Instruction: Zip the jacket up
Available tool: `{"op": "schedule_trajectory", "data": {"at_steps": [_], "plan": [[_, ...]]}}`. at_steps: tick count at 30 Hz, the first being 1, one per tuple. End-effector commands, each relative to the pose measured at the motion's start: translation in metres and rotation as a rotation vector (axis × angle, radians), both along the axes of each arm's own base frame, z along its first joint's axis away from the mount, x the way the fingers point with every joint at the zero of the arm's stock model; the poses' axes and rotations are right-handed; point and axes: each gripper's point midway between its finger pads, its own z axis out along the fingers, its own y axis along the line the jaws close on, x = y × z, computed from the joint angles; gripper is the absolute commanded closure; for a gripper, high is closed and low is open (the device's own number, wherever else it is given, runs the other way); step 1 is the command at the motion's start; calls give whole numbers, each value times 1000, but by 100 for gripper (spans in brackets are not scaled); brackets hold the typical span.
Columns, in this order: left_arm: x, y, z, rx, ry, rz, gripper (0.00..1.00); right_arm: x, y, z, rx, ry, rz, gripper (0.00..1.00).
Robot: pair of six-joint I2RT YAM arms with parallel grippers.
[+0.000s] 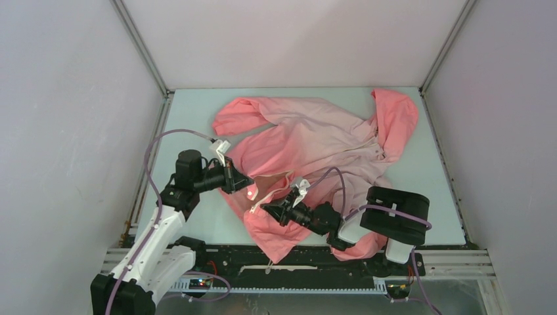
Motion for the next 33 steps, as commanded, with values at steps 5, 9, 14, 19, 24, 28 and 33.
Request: {"op": "schedule_trajectory", "data": {"at_steps": [5,9,14,19,24,28,33], "plan": [[3,-1,2,-9,-27,-12,100,11,-7,38,83,-88,-65,100],[5,-1,1,-9,-24,-5,100,7,-4,38,81,-94,-50,100],[6,0,1,-11,-23,1,100,7,-3,39,81,-99,-47,100],[7,0,-1,-10,-13,4,100,6,-2,43,88,-109,-47,100],[8,0,-5,-5,7,6,100,6,-4,49,97,-124,-52,100],[7,-1,-7,-5,17,-1,100,8,-4,53,104,-130,-59,100],[6,-1,-5,-10,13,-4,100,10,-4,50,103,-119,-61,100]]}}
